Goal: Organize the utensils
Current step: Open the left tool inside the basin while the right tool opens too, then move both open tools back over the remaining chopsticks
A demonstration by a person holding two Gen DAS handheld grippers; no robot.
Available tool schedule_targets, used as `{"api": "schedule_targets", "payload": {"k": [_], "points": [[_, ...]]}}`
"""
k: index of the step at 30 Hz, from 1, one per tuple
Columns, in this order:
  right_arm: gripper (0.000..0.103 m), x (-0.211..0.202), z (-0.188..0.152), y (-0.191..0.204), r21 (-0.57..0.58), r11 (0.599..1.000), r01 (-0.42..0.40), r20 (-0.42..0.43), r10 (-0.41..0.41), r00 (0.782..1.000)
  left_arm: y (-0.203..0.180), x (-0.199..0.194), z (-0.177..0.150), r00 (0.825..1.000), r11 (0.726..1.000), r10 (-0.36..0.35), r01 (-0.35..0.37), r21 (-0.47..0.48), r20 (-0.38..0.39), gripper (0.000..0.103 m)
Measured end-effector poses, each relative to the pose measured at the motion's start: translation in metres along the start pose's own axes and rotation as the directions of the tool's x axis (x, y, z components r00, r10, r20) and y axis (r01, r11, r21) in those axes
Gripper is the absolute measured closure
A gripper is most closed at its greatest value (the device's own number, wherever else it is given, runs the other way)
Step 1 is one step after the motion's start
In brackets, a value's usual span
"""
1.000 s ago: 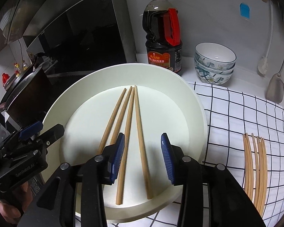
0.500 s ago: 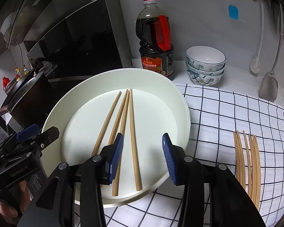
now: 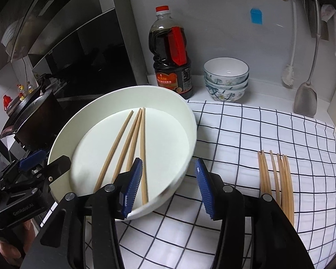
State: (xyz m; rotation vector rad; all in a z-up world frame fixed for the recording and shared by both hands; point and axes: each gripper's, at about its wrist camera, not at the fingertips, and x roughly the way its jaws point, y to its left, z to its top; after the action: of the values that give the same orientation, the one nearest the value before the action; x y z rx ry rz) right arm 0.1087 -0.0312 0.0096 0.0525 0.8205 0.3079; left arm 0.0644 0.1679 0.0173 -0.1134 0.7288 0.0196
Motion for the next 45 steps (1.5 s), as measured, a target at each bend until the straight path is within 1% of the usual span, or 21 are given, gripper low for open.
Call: {"api": "schedule_targets", "payload": {"k": [11,16,18,29,40,45], "points": [[0.054,-0.023,-0.013,-0.037,0.027,0.999,0.027,0.015,-0.027,1.0,-0.04,-0.009,-0.009,0.999,0.999,-0.039,0.039,0.033,-0.003,0.018],[0.053,-0.034,-0.023,-0.059,0.029,0.998,0.055,0.012,-0.055,0.998,-0.061,-0.01,-0.015,0.998,0.997,-0.059,0.059,0.044,-0.015,0.018],[0.053,-0.038,-0.027,-0.069,0.03,0.997,0.068,0.009,-0.068,0.998,-0.07,-0.01,-0.017,0.997,0.996,-0.069,0.07,0.05,-0.019,0.016],[0.052,-0.063,-0.048,-0.127,0.087,0.989,0.115,0.008,-0.116,0.993,-0.12,-0.016,-0.028,0.995,0.99,-0.101,0.103,0.091,-0.028,0.015],[0.052,-0.073,-0.068,-0.176,0.148,0.981,0.127,0.01,-0.13,0.992,-0.168,-0.013,-0.04,0.992,0.985,-0.114,0.12,0.126,-0.054,0.014],[0.052,-0.068,-0.076,-0.2,0.191,0.975,0.116,-0.016,-0.115,0.993,-0.19,-0.008,-0.049,0.992,0.981,-0.112,0.121,0.151,-0.066,0.014]]}}
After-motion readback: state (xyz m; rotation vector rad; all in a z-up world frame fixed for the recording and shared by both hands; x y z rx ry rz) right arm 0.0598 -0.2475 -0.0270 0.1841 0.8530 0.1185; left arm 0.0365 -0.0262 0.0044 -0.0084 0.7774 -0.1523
